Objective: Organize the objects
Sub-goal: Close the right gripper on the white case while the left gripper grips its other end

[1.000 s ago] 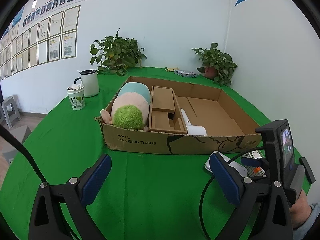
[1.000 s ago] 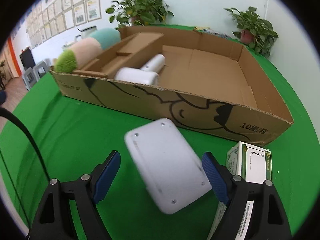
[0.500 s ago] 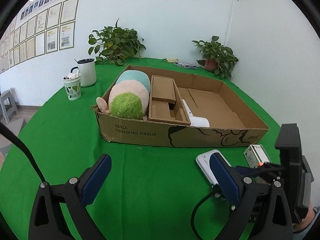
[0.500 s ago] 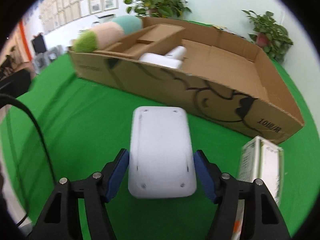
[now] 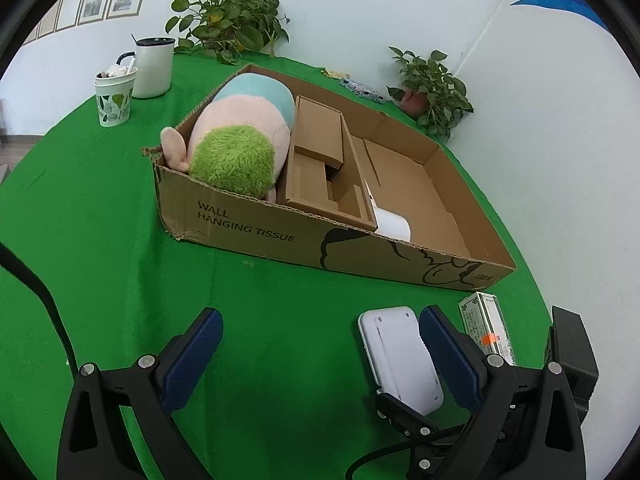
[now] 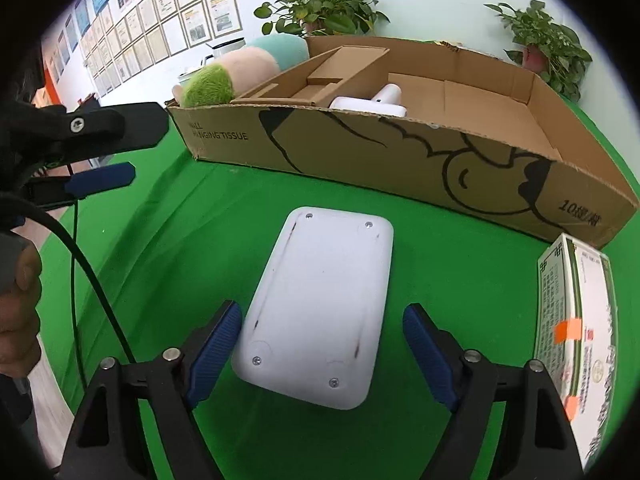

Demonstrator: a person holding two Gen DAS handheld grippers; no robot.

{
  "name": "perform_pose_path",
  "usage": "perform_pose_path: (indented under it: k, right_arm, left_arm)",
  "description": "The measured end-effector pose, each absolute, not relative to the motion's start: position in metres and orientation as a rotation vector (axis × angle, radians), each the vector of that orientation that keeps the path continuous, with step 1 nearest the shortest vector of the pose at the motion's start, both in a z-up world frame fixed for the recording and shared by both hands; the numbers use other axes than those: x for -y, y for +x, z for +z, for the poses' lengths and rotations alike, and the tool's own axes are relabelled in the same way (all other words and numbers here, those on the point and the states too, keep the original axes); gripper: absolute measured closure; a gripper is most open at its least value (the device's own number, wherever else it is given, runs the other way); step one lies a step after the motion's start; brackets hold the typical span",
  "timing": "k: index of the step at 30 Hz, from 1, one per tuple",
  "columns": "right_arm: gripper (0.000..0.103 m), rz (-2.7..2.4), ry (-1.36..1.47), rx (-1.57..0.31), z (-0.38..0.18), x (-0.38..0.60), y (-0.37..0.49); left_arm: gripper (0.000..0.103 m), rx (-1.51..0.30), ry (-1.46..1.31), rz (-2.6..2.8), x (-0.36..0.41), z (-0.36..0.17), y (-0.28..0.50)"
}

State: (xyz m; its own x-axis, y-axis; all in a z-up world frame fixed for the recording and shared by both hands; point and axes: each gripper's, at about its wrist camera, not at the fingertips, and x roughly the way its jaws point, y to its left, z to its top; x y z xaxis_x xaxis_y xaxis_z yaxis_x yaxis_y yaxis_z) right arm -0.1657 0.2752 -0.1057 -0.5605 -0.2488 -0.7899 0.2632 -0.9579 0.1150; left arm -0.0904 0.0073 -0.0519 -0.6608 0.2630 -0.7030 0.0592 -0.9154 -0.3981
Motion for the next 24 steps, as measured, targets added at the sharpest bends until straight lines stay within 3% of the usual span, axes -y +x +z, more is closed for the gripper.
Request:
perform_pose_path:
  k: [1, 4, 9, 11, 12, 16, 24]
  right_arm:
    - [0.036, -2.543, 1.286, -0.007, -0.106, -0.275, -0.163]
    - [0.036, -2.586, 1.262, -0.046, -0.108, -0.274, -0.142]
    - [0.036, -2.538, 1.287, 0.151, -0.109, -0.286, -0.107]
    - [0.028, -2.523, 1.271, 0.165, -0.109, -0.285, -0.099]
    - [0.021, -2.518, 1.256, 0.155, -0.108, -0.283, -0.097]
    - [0.021, -2.536, 1.235, 0.093, -0.106, -0.279, -0.103]
    - [0.021, -2.548, 1.192, -0.015, -0.107, -0.273, -0.100]
  left_arm:
    - [0.004, 0.593, -1.251, 2.686, -0.009, -0.055, -0.092]
    - [0.004, 0.599, -1.298, 2.627, -0.013, -0.067, -0.094]
    - [0.004, 0.755, -1.323, 2.380, -0.018, -0.090, -0.092]
    - [0.005, 0.779, -1.329, 2.338, -0.020, -0.096, -0.098]
    - [0.005, 0.778, -1.345, 2.320, -0.023, -0.099, -0.100]
    - [0.018, 0.753, -1.429, 2.209, -0.037, -0.112, -0.112]
    - [0.018, 0.775, -1.451, 2.145, -0.046, -0.115, -0.098]
